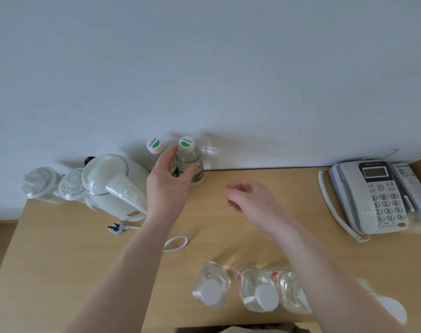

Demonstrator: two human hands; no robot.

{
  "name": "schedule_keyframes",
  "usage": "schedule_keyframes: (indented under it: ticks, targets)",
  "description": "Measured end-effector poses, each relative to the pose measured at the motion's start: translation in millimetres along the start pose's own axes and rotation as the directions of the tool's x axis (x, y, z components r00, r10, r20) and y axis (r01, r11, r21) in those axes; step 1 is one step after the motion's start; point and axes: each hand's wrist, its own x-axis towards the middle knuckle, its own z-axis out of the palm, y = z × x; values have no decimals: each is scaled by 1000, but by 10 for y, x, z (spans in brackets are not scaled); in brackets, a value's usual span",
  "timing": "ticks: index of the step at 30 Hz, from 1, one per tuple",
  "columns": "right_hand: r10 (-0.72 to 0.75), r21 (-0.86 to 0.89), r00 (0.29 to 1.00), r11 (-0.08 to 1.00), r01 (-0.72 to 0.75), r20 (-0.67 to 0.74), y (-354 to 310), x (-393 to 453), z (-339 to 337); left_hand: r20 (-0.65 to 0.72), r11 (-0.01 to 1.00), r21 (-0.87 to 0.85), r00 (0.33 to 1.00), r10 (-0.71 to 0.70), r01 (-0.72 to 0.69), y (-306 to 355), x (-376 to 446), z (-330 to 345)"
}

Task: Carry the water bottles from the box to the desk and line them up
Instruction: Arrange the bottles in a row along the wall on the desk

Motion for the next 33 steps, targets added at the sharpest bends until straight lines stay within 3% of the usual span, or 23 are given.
schedule_keyframes:
  ticks: [4,15,33]
  targets:
    - [-15,1,1000,1000,15,-21,75,-142,-9,94,988,-131,993,-66,78,-152,-196,-129]
    - [-52,18,999,998,52,4,323,-481,26,425,983,-45,894,-141,177,-353,-931,-281]
    - [-99,-55,993,993,102,65,546,-851,17,472,978,-86,873,-125,187,-339,-1384,-397]
